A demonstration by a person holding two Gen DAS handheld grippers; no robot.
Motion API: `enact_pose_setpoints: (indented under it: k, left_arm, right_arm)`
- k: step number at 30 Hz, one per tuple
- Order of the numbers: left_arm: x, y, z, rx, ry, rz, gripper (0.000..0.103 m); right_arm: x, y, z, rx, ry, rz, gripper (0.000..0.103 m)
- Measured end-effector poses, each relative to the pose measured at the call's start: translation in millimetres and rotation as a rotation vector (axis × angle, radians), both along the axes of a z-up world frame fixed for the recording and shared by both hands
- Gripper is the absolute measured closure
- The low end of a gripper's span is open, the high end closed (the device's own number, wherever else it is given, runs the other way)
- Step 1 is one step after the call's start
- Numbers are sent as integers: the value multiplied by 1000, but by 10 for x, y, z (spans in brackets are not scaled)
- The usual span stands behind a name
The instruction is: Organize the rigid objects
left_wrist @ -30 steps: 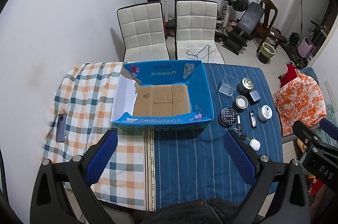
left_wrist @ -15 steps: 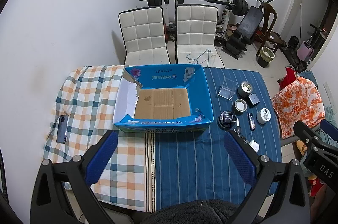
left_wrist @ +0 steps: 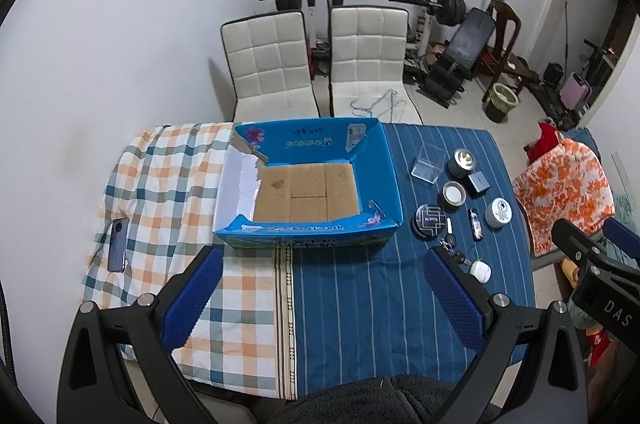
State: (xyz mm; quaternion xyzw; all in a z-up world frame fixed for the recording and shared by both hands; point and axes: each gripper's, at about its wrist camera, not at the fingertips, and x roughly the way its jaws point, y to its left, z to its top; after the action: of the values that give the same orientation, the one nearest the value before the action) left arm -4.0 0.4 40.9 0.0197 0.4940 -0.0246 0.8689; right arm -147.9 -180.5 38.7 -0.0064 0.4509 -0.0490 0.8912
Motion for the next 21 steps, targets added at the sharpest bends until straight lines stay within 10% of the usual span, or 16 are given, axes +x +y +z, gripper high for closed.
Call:
enact_pose_setpoints:
  k: [10,21]
  left_arm:
    - [704,-545,-439,-13,25,-155,0]
    - [2189,-1881,-1760,57,238,-250,0]
  right_arm:
    - [488,-589,-405,57,100,-178,8]
    - [1936,-1864,-1649,180,345,-198,8]
